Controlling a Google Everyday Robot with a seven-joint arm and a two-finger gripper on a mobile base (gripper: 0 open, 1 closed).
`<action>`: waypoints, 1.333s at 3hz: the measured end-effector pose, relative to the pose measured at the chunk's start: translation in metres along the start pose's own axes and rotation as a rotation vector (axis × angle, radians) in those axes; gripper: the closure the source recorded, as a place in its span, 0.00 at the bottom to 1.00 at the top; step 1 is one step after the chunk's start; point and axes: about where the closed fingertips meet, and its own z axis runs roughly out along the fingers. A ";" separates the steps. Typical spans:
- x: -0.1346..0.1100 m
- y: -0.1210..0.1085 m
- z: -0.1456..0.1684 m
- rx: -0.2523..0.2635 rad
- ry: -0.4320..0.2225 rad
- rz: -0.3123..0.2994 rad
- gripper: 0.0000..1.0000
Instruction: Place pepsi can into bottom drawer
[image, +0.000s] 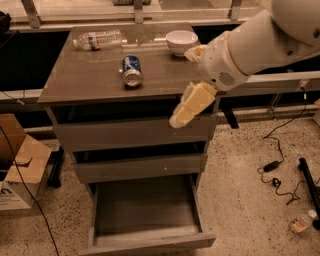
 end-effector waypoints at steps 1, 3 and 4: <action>-0.028 -0.038 0.044 -0.028 -0.075 -0.012 0.00; -0.041 -0.051 0.078 -0.035 -0.098 -0.009 0.00; -0.054 -0.066 0.118 -0.045 -0.126 0.005 0.00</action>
Offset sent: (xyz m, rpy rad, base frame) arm 0.0868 0.0543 -0.0043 0.0825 -0.0058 0.0627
